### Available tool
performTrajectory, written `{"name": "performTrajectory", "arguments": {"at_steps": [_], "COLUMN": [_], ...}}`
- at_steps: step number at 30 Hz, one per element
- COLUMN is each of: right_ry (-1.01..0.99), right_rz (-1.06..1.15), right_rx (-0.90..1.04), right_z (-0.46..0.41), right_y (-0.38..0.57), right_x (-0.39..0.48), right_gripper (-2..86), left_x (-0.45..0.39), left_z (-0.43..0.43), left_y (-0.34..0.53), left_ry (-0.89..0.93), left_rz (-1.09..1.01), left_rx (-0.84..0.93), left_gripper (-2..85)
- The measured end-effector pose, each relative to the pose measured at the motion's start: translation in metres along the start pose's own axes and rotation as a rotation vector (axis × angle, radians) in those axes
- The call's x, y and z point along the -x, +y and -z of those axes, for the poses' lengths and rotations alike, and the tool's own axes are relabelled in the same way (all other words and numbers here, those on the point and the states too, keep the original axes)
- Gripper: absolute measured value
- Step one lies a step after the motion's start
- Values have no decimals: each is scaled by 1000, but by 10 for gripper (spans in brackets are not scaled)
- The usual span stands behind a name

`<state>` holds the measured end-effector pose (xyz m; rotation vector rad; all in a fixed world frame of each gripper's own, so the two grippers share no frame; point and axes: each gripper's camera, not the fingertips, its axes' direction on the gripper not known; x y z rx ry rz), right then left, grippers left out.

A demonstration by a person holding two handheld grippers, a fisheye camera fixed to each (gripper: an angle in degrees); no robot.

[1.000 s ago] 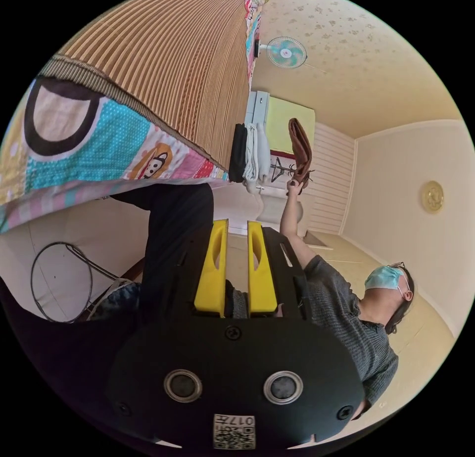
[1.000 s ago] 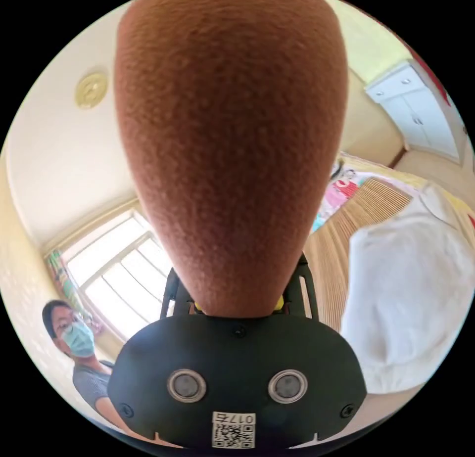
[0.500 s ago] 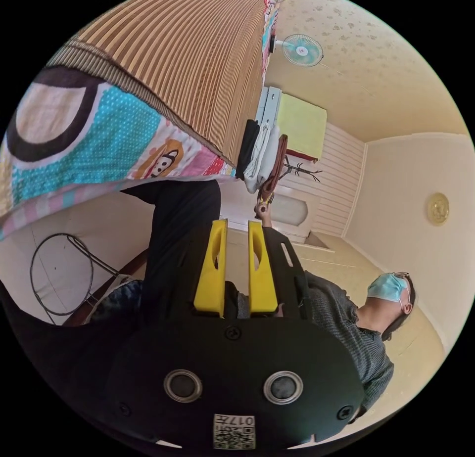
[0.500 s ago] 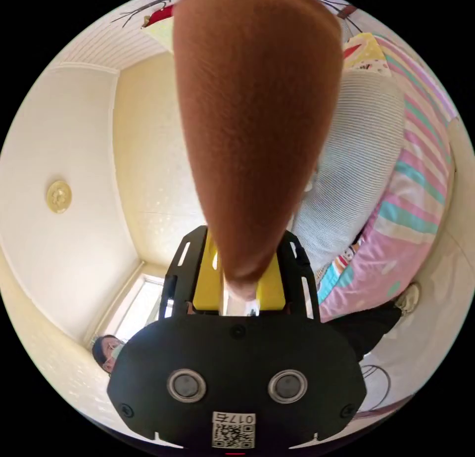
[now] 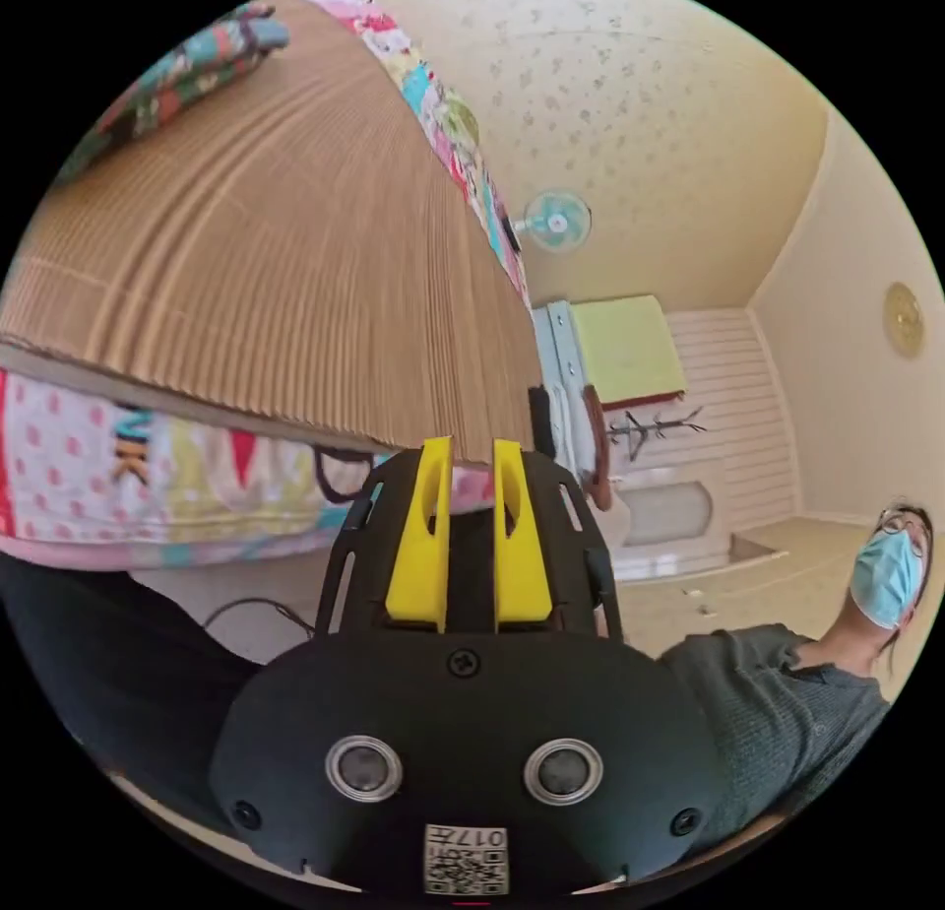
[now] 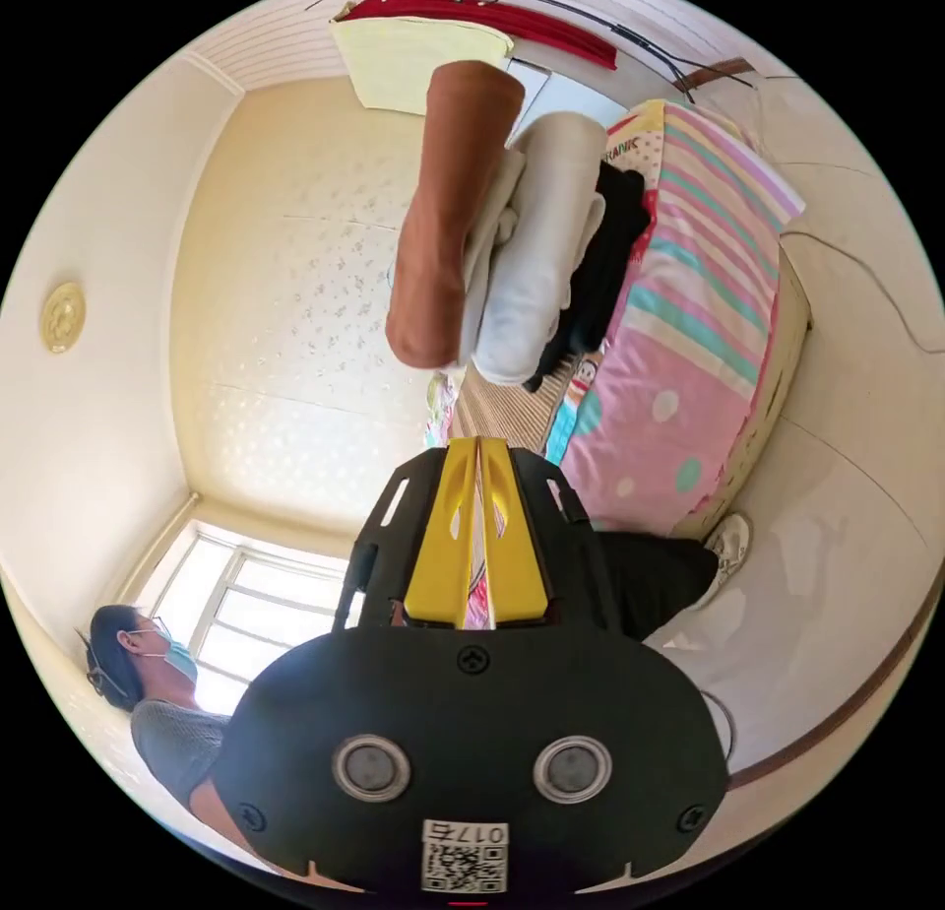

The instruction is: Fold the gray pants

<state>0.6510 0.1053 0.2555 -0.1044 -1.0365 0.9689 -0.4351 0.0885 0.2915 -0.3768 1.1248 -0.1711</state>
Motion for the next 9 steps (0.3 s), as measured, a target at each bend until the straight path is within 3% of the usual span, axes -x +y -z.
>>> {"name": "performTrajectory", "arguments": {"at_steps": [3,5,9], "right_ry": [-27,-40,-71], "right_rz": [13,34,83], "right_rx": [128,198,311], "right_z": [-30,-50,-92], "right_y": [10,13,17], "right_x": [1,6,17], "right_gripper": [4,4,4], "left_x": [-3,9,72], "left_z": [66,81,29], "left_y": [-36,-60,-106], "left_ry": [-418,-511,-547], "left_rz": [-25,24,162], "left_rx": [-225,-250,74], "left_gripper": [81,99,124]}}
